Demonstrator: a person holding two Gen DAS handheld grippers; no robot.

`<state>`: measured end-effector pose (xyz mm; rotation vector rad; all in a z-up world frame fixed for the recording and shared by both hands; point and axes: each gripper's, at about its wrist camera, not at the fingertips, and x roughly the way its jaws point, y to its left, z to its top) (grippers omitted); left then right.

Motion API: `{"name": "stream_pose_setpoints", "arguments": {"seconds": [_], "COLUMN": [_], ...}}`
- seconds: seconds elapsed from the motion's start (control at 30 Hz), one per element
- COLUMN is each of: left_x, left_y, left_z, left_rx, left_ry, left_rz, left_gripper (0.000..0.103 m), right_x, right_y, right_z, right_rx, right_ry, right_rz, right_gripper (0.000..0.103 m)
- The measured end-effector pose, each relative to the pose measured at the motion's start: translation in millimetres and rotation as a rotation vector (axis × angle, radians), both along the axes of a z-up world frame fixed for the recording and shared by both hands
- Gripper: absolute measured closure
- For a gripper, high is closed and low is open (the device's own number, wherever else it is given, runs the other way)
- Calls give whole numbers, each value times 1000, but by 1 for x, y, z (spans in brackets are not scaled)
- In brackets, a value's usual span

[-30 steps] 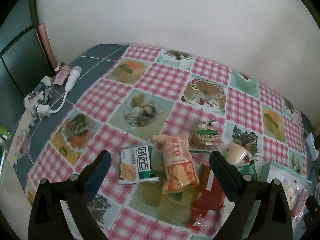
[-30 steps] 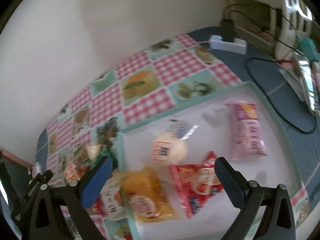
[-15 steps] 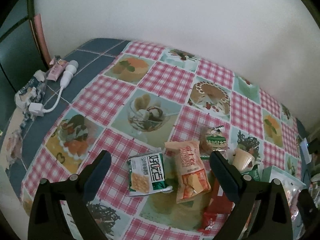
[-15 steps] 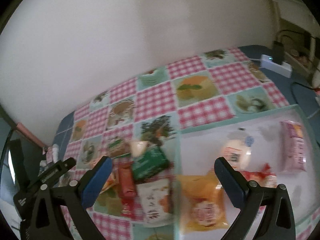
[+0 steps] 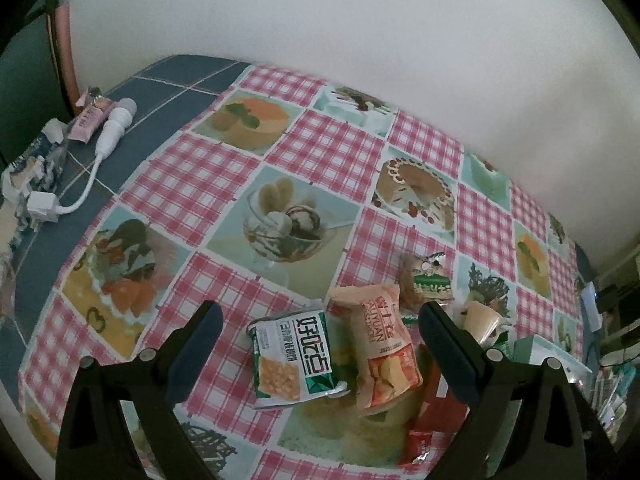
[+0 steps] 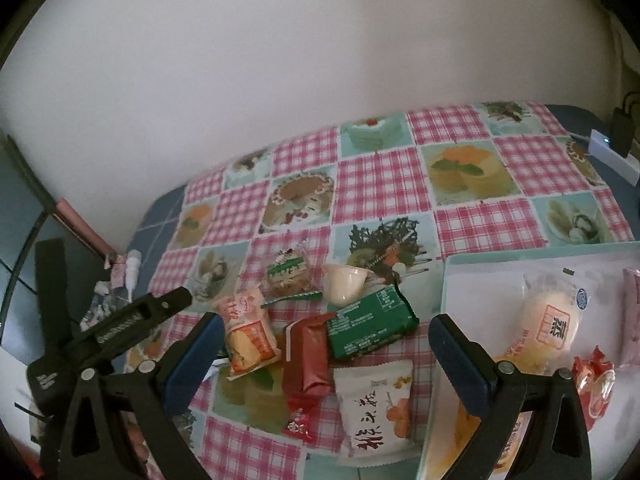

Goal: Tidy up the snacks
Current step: 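Move both open tools back over the snack pile, then grasp the green-and-white biscuit pack with the left tool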

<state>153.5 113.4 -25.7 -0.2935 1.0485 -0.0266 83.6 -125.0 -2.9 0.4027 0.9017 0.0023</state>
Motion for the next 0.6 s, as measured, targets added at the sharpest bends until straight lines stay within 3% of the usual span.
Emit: {"name": "stream_pose_setpoints", "arguments": {"seconds": [0.23,0.5,0.6], "left_x": [6,9,9], "left_y": [8,9,8], "left_z": [-16,-42,-50], "left_rx": [-73,-94,-81], "left_ry": [49,134,164], "left_rz": [15,30,32], "left_gripper": [5,6,20], "right_x": [8,16,18], "right_y": [19,40,47], "right_z": [-18,-45,-50], "right_rx": [-13,-24,-36], "right_ry": [59,147,166], "right_rz": [43,101,116], "right_gripper": [0,23,31]}}
